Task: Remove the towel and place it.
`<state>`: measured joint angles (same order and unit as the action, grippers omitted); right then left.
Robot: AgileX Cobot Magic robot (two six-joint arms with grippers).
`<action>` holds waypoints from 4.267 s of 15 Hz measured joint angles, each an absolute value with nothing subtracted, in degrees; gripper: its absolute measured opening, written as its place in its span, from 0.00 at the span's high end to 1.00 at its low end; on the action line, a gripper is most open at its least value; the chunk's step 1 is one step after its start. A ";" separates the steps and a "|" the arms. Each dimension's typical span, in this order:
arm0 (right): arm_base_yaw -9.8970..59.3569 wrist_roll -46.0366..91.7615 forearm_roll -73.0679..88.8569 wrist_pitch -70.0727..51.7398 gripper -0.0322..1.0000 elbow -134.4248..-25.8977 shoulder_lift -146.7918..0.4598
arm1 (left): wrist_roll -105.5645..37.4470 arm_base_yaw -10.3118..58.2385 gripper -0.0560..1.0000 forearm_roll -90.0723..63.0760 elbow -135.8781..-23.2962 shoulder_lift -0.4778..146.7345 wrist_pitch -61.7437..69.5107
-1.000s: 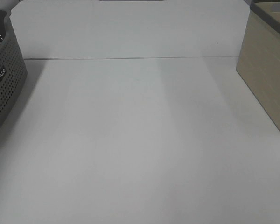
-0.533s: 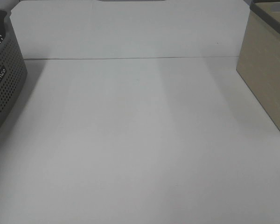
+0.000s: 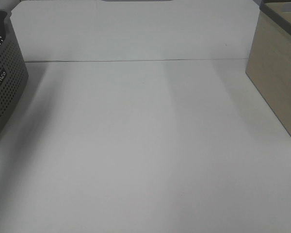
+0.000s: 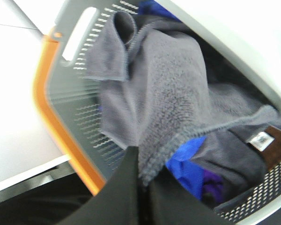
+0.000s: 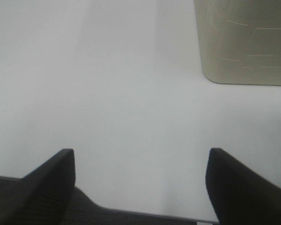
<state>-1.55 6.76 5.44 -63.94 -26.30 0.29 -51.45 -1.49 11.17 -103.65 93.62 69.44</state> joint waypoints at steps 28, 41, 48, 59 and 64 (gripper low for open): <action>20.23 114.59 99.06 -42.28 0.23 -39.48 -82.39 | -38.56 49.39 0.95 18.16 -108.06 83.42 65.32; 21.66 112.82 93.22 -51.80 0.28 -44.58 -91.90 | -37.70 49.50 0.95 18.33 -108.06 87.61 58.33; 21.66 112.64 93.45 -48.30 0.52 -44.58 -91.90 | -34.03 49.50 0.95 17.88 -108.06 88.12 56.21; 21.66 110.58 98.20 -46.75 0.95 -44.58 -91.90 | -33.92 49.50 0.95 13.69 -108.06 88.12 56.55; 21.66 91.21 91.79 -33.29 0.95 -46.24 -84.57 | -33.86 49.50 0.95 13.64 -108.06 88.18 56.72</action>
